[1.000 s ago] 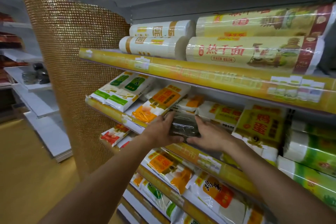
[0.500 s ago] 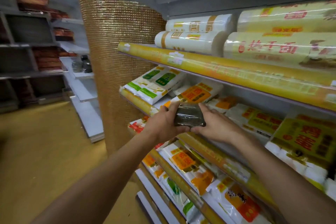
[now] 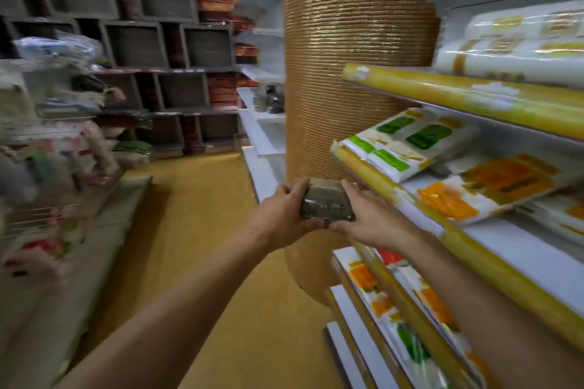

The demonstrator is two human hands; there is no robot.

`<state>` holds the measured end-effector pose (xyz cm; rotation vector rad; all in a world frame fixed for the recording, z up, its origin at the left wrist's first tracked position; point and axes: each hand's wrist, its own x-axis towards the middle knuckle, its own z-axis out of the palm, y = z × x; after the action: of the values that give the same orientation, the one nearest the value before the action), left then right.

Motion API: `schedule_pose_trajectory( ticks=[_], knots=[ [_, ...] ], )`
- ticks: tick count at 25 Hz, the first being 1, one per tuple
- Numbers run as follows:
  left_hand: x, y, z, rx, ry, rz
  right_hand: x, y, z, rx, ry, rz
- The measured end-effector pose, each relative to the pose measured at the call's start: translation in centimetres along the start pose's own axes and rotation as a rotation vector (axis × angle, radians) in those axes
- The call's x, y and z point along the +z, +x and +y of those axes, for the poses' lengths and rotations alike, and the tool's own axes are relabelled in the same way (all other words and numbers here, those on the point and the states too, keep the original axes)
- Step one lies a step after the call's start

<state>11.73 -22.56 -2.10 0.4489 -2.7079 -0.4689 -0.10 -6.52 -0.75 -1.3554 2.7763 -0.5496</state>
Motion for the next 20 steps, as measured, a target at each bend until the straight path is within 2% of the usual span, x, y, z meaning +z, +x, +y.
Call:
schedule_pose_trajectory(
  ticks=[11, 20],
  knots=[
    [-7.8, -1.6, -15.0, -0.182, 0.060, 0.126, 5.2, 9.6, -14.0, -0.254, 0.068, 0.030],
    [-7.3, 1.4, -21.2, -0.249, -0.068, 0.131, 9.1, 16.9, -15.8, -0.275, 0.150, -0.041]
  ],
)
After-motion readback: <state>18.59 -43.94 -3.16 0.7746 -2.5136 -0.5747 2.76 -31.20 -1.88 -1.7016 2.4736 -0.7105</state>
